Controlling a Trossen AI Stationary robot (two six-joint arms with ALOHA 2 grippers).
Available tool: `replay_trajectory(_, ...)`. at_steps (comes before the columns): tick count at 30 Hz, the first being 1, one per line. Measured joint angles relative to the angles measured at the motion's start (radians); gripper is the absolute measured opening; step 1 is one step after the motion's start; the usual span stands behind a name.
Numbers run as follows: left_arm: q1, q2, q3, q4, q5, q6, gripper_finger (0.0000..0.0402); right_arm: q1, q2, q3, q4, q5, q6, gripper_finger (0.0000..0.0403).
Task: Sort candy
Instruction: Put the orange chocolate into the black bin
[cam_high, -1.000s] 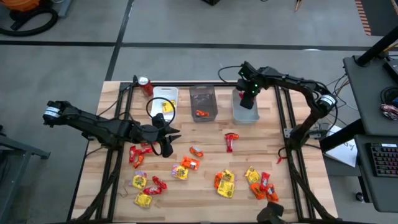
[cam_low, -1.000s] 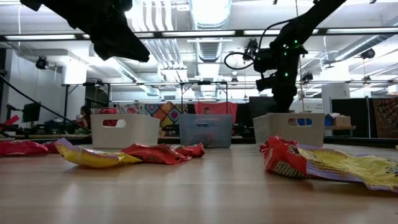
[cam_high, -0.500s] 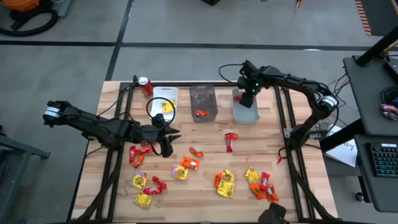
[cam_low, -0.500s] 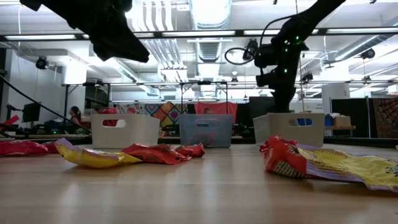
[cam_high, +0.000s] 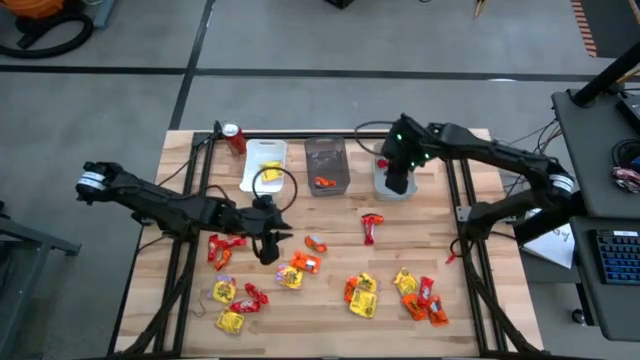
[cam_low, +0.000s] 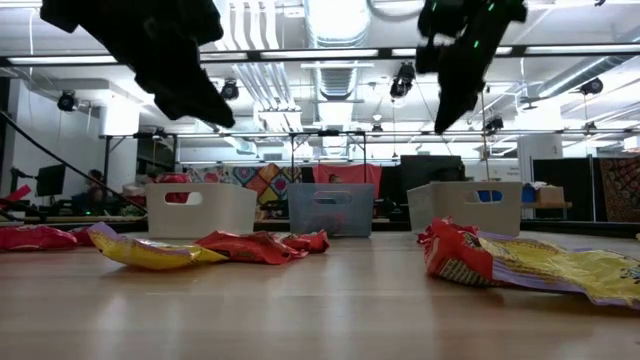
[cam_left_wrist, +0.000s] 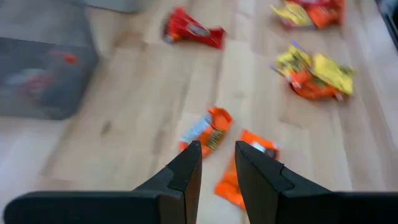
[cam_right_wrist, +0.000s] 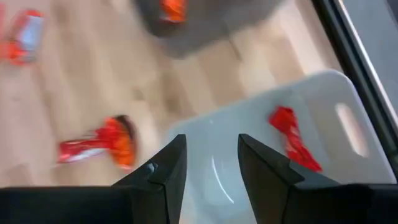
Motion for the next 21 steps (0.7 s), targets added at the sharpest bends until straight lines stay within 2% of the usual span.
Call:
replay_trajectory(6,-0.034,0.069,0.000,0.050,0.080,0.086,0.0095,0.166,-0.117,-0.076,0.030,0.008,0.129,0.0146)
replay_trajectory(9,-0.058,0.104,0.000,0.083,0.092,0.136,0.0122,0.241,-0.160,-0.127,0.055,0.025,0.196,0.0154)
replay_trajectory(16,-0.108,0.237,0.000,0.197,0.094,0.243,0.0203,0.391,-0.204,-0.220,0.067,0.150,0.330,0.0160)
replay_trajectory(21,-0.114,0.331,0.000,0.259,0.075,0.260,0.0217,0.458,-0.196,-0.234,0.074,0.186,0.390,0.0160)
